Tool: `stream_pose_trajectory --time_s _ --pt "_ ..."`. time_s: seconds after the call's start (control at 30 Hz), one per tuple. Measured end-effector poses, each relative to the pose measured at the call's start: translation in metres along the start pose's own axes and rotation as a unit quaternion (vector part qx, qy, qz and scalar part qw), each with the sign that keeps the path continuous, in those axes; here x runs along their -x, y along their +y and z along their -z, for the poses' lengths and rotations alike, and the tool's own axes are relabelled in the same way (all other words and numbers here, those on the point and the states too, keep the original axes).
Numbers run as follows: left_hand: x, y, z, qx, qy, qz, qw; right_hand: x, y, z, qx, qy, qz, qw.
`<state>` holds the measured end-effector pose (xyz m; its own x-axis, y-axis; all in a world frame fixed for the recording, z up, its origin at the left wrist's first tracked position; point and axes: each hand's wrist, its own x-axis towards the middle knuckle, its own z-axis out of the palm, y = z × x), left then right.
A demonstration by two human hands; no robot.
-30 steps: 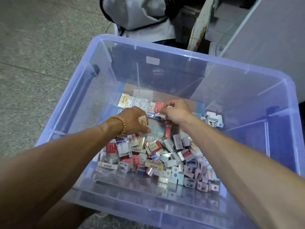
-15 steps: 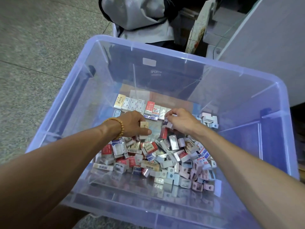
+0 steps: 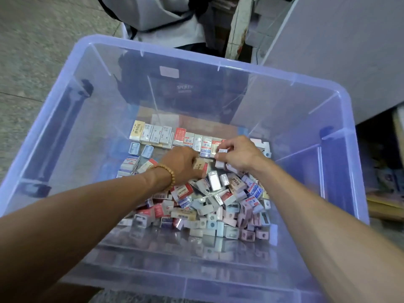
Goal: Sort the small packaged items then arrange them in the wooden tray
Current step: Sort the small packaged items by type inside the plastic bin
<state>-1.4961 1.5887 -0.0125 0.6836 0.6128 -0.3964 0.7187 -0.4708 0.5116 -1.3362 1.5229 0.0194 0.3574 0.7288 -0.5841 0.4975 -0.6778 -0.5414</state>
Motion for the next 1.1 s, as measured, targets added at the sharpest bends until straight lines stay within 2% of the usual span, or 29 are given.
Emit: stream_pose_trajectory --time_s 0.1,0.17,0.33,0.47,0.73,0.97,1.03,1.1 --pt "0.001 0.005 -0.010 -0.026 0.013 0.022 0.999 0.001 0.000 0.000 -0.002 -0.005 -0.005 1.000" --pt "-0.001 0.007 -0.009 -0.018 -0.007 0.040 0.999 0.000 -0.001 0.000 -0.011 0.005 -0.007 1.000" --pt "-0.003 0.004 0.003 0.088 -0.073 0.097 0.989 -0.004 0.000 -0.003 -0.099 0.060 -0.020 0.993" --pt "0.010 -0.005 0.030 0.162 -0.107 0.144 0.970 -0.012 -0.009 -0.016 -0.162 0.063 -0.007 0.985" --pt "0.043 -0.031 0.069 0.193 -0.020 0.220 0.956 -0.036 -0.043 -0.049 -0.123 0.116 -0.033 0.985" --pt "0.045 -0.031 0.070 0.230 0.000 0.210 0.950 -0.025 -0.048 -0.049 -0.065 0.108 -0.030 0.992" --pt "0.046 -0.027 0.071 0.238 -0.001 0.204 0.949 -0.014 -0.050 -0.043 -0.106 0.092 -0.022 0.990" --pt "0.046 -0.022 0.072 0.248 -0.001 0.196 0.949 0.002 -0.057 -0.037 -0.215 0.027 -0.012 0.976"
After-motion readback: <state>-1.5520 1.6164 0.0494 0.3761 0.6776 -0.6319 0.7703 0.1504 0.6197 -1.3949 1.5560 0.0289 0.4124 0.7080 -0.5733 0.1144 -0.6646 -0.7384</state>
